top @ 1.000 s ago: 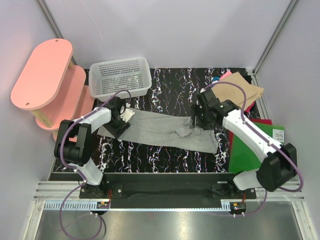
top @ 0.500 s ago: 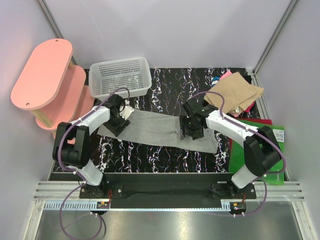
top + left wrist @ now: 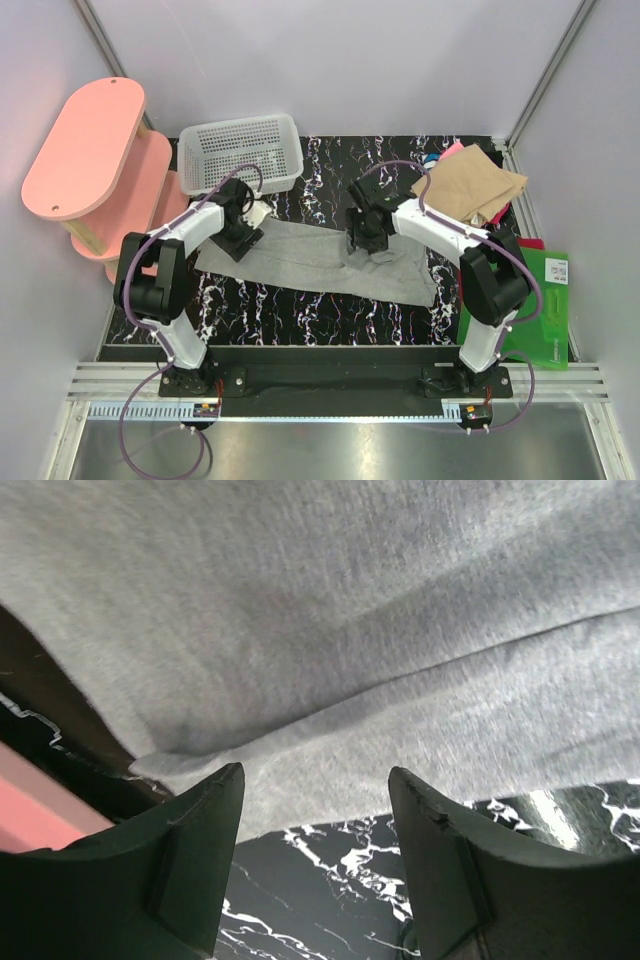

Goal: Fold and stack the t-shirts
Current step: Fold the other side of the tshirt into a rectangle

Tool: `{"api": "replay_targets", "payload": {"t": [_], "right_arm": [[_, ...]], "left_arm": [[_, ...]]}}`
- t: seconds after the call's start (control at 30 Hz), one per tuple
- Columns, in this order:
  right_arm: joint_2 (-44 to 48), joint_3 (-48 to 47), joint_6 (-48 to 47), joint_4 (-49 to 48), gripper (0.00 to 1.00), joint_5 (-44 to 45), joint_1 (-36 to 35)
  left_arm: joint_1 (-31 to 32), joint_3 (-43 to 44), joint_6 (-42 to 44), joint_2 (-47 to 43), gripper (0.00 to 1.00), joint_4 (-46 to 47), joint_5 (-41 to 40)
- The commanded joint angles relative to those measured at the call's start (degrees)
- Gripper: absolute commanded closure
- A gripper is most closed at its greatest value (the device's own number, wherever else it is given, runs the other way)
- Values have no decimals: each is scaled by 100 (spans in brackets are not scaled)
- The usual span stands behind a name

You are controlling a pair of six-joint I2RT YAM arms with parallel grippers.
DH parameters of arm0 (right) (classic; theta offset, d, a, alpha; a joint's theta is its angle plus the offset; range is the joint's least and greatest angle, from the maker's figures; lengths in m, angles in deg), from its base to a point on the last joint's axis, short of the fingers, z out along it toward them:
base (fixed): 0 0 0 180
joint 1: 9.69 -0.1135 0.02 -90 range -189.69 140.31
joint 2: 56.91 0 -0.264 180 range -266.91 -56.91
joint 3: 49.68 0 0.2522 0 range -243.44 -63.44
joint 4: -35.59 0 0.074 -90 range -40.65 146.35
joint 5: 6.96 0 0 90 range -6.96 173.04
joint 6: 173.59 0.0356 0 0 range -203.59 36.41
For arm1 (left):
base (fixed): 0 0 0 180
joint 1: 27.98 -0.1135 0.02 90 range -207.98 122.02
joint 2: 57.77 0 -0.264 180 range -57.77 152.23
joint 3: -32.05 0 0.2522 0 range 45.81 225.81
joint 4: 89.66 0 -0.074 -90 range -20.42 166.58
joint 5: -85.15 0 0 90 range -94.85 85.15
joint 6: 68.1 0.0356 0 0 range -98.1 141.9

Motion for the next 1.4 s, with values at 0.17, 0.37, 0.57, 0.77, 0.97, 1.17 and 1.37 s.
{"api": "replay_targets", "payload": {"t": [0.17, 0.37, 0.57, 0.77, 0.97, 1.17, 1.37], "right_arm": [[-885, -1043, -471, -157, 43, 121, 569], [-1526, -2218, -866, 334, 33, 496, 964], [-1003, -2802, -894, 976, 24, 1755, 965], [-70, -1672, -394, 1030, 30, 229, 965], [274, 61, 37, 274, 33, -529, 930], [-427, 170, 38, 19, 34, -653, 938], [-982, -287, -129, 62, 37, 39, 1193]], "left_arm": [[-199, -471, 126, -140, 36, 407, -80], [-305, -674, 179, -237, 36, 486, -45], [-305, -770, 205, -333, 36, 495, -36], [-305, -779, 214, -430, 36, 487, -36], [-305, -674, 205, -456, 36, 460, -45], [-305, -560, 196, -605, 37, 346, -10], [-305, -647, 293, -948, 37, 205, -19]]}}
